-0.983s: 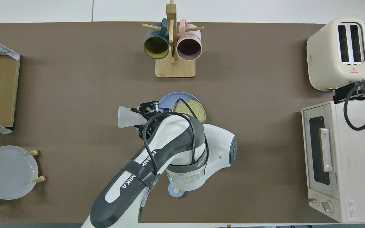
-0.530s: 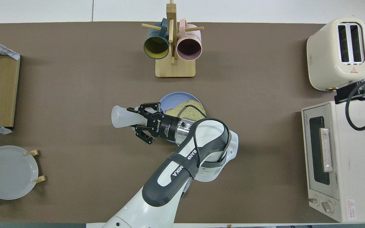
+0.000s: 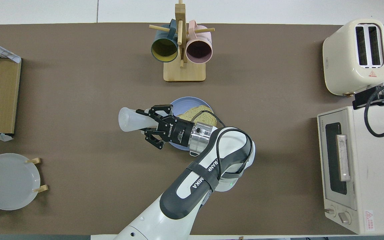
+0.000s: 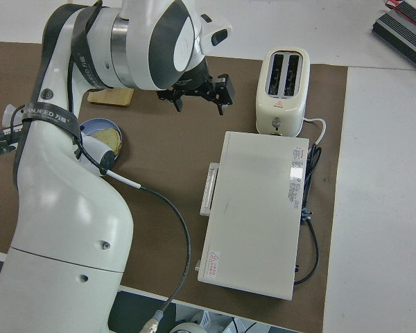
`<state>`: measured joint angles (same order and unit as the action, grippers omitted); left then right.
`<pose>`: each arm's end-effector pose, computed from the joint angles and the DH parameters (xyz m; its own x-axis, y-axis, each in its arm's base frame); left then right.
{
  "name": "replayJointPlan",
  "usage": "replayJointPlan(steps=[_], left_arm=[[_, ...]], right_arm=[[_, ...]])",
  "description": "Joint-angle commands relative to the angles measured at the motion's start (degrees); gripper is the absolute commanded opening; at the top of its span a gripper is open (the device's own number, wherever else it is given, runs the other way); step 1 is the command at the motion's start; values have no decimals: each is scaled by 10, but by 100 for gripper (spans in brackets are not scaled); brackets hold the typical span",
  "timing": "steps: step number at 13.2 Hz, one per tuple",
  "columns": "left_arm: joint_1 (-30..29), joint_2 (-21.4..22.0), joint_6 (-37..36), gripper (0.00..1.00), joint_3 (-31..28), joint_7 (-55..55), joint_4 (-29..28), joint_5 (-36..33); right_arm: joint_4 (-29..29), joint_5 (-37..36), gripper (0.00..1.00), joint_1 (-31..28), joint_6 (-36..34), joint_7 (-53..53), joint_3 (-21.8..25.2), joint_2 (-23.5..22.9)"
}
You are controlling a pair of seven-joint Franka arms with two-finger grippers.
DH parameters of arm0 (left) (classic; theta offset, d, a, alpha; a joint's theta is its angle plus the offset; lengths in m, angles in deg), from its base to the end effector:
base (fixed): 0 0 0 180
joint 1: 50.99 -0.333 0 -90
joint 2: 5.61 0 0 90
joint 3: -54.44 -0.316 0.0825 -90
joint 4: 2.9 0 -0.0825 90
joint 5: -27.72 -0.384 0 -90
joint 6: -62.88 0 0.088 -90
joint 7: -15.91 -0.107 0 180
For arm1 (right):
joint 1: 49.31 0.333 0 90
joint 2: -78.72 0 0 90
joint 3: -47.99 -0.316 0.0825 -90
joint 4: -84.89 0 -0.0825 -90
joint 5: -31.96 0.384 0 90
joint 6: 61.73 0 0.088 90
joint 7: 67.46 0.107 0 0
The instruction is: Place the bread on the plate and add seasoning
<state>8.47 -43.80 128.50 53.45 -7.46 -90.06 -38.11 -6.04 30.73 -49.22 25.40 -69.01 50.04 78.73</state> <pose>0.4261 -0.4651 0.3113 0.3639 -0.2268 -0.9034 -0.8297 0.3619 -0.4250 0.5481 -0.0211 0.6128 0.9977 -0.0082 -0.0666 -0.0069 -0.9998 0.0197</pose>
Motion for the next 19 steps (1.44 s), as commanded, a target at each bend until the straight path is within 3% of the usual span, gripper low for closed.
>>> replayJointPlan(steps=[1,8,15,19], left_arm=[[3,-9,2,0,-8,-5,0,-34],[-67,-23,49,0,-11,-5,-18,-116],[-13,-22,48,0,-8,-10,-27,-107],[-22,-22,54,0,-10,-10,-34,-108]], right_arm=[[-15,4,100,-5,6,-8,-1,12],[-15,4,100,-5,7,-8,-1,12],[-15,4,100,-5,7,-8,-1,12],[-15,4,100,-5,6,-8,-1,12]])
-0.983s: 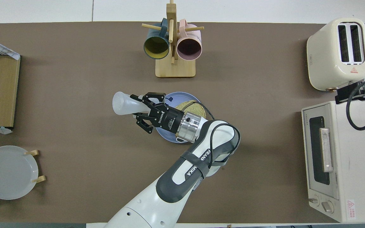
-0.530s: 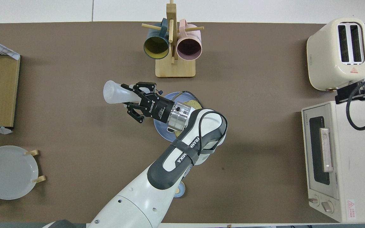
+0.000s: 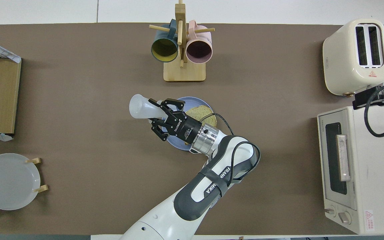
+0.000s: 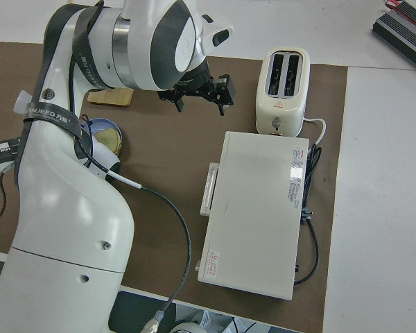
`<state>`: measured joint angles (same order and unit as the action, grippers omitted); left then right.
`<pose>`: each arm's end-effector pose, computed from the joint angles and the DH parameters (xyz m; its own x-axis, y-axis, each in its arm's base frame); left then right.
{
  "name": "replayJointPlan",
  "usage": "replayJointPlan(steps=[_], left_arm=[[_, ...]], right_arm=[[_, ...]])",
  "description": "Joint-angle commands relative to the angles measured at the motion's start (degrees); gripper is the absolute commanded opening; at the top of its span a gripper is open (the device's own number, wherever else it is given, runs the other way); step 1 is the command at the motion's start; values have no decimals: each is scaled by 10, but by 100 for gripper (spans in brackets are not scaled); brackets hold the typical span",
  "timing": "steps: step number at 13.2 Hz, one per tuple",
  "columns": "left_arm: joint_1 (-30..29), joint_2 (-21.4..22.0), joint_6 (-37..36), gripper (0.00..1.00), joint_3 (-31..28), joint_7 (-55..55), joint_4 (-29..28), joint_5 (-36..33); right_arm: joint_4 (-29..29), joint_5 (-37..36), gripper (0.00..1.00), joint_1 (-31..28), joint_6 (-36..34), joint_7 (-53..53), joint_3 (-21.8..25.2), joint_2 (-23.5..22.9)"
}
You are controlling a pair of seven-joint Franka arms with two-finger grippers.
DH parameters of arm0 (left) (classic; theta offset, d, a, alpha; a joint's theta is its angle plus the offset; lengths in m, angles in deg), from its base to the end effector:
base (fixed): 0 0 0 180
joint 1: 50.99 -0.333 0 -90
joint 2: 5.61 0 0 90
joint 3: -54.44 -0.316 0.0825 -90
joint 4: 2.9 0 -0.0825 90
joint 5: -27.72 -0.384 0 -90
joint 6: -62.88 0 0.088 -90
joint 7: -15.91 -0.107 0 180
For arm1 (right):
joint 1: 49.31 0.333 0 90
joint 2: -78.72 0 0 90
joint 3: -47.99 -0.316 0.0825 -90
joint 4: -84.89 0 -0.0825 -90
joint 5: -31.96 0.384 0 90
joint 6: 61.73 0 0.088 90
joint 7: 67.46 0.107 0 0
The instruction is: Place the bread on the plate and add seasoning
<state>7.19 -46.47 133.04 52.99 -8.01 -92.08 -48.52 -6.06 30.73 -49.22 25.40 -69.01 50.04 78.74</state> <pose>0.4505 -0.4610 0.2827 0.3790 -0.1807 -0.9076 -0.7466 0.5198 -0.4152 0.5480 -0.0211 0.6127 0.9977 -0.0082 -0.0668 -0.0069 -0.9998 0.0197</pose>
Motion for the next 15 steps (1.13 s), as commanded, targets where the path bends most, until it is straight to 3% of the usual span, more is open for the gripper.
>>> replayJointPlan(steps=[1,5,11,15], left_arm=[[-20,4,19,0,-7,-4,-23,-9],[-37,4,27,0,-7,-4,-27,-19],[29,7,2,0,-6,-4,-20,15],[19,7,12,0,-7,-4,-20,11]], right_arm=[[-15,4,100,-5,6,-8,-1,12],[-15,4,100,-5,6,-8,-1,12],[-14,4,100,-5,6,-8,-1,12],[-15,4,100,-5,7,-8,-1,12]])
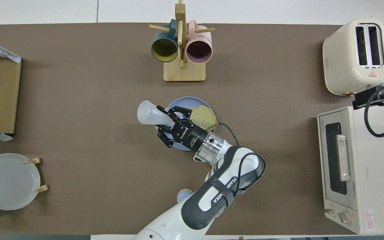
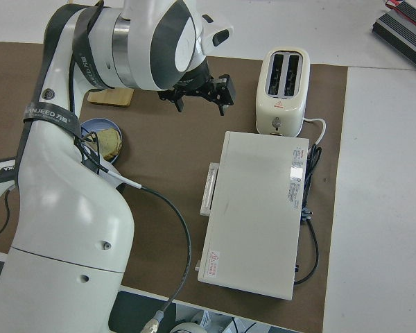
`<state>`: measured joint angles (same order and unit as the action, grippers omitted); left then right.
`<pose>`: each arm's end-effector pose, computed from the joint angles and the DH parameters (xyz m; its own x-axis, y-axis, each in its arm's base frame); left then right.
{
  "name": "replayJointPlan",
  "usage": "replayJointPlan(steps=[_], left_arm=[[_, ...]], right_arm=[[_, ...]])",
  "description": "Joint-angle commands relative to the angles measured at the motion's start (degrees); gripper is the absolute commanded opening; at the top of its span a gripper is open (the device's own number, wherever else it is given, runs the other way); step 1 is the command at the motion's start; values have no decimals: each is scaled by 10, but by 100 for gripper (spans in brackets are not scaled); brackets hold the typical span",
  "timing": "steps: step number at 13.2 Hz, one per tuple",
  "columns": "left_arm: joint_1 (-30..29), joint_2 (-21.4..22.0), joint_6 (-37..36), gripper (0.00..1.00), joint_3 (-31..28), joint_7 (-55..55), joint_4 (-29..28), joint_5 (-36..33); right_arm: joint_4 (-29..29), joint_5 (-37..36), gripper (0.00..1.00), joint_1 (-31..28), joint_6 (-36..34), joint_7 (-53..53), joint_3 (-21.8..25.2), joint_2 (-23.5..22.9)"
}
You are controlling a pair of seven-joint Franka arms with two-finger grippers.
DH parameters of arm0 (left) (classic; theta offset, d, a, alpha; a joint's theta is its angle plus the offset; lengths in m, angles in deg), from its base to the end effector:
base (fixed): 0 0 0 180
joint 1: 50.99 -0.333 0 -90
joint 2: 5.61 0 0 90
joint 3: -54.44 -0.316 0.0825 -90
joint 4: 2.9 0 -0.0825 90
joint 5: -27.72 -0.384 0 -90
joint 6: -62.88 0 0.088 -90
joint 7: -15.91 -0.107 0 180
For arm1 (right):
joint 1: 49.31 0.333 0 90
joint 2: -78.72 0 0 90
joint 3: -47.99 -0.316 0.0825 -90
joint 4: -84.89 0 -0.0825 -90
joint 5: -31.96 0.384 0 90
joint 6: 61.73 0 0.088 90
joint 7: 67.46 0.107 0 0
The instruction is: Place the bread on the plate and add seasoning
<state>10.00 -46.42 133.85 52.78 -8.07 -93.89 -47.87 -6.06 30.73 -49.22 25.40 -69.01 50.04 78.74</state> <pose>0.4245 -0.4755 0.2700 0.3444 -0.1838 -0.9206 -0.7315 0.5621 -0.3859 0.5480 -0.0211 0.6127 0.9977 -0.0082 -0.0668 -0.0069 -0.9998 0.0197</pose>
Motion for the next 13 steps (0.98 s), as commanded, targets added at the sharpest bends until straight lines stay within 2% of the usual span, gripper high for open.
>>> replayJointPlan(steps=[1,4,7,8,11,13], left_arm=[[-25,6,9,0,-6,-4,-2,1],[-52,6,23,0,-6,-3,-2,-9],[-66,12,28,0,-5,-1,-2,14],[-74,27,38,0,-5,0,0,39],[-113,117,113,0,-5,9,-2,138],[-132,137,138,0,-5,63,-2,188]], right_arm=[[-15,4,100,-5,7,-8,-1,12],[-15,4,100,-5,7,-8,-1,12],[-15,4,100,-5,7,-8,-1,12],[-15,4,100,-5,6,-8,-1,12],[-15,4,100,-5,6,-8,-1,12],[-15,4,100,-5,7,-8,-1,12]])
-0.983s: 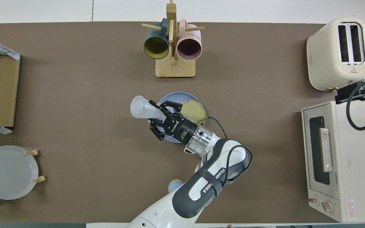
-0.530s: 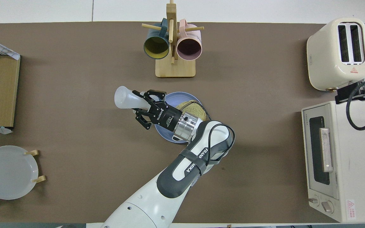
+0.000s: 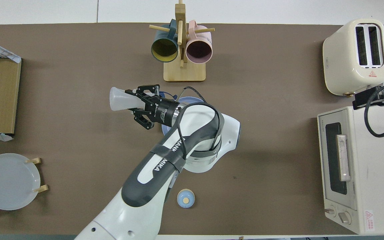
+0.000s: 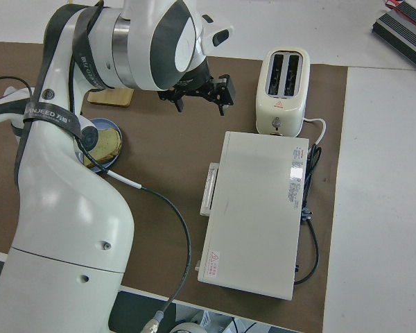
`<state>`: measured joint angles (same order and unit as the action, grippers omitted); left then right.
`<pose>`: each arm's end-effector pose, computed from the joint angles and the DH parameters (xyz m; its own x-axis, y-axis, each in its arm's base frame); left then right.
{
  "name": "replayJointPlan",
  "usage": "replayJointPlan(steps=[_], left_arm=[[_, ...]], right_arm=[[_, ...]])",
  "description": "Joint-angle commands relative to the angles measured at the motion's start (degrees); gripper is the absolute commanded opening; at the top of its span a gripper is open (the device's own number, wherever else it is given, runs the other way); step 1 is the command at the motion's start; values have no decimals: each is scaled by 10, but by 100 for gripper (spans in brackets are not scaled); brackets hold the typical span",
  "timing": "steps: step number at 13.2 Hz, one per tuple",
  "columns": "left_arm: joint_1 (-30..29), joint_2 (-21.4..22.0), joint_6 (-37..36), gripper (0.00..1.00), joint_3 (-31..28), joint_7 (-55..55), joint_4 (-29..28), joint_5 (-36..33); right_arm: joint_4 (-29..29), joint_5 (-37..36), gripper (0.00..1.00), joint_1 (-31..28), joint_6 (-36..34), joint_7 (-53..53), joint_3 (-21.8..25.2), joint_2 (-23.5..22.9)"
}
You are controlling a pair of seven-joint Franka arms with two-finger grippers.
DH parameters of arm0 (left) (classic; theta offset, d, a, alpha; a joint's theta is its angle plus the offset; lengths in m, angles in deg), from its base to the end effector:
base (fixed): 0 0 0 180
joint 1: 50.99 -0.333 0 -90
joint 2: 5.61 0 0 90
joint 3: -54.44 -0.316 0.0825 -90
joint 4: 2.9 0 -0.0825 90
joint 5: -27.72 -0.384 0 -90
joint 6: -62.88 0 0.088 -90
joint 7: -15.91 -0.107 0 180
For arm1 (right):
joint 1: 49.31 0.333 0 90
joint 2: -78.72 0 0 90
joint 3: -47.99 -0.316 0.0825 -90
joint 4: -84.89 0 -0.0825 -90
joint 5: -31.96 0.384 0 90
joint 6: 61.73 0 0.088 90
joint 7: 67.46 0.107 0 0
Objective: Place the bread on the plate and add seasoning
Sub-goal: 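Carry the bottle back beside the mug rack with the left gripper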
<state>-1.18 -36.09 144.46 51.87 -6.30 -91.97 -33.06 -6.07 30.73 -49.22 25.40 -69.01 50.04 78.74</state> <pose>0.5074 -0.4029 0.3629 0.3703 -0.4767 -0.7973 -0.8399 0.1948 -0.5065 0.5480 -0.0211 0.6126 0.9977 -0.0082 -0.0670 -0.0069 -0.9998 0.0196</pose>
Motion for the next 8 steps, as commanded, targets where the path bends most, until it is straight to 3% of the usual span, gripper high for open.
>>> replayJointPlan(steps=[1,3,6,8], left_arm=[[-33,42,53,0,4,84,-22,74],[-59,60,104,0,4,143,-24,130],[-135,139,232,0,4,153,-62,227],[-181,165,312,0,4,154,-87,288]], right_arm=[[-15,4,100,-5,6,-8,-1,12],[-15,4,100,-5,6,-8,-1,12],[-15,4,100,-5,7,-8,-1,12],[-15,4,100,-5,6,-7,-1,12]])
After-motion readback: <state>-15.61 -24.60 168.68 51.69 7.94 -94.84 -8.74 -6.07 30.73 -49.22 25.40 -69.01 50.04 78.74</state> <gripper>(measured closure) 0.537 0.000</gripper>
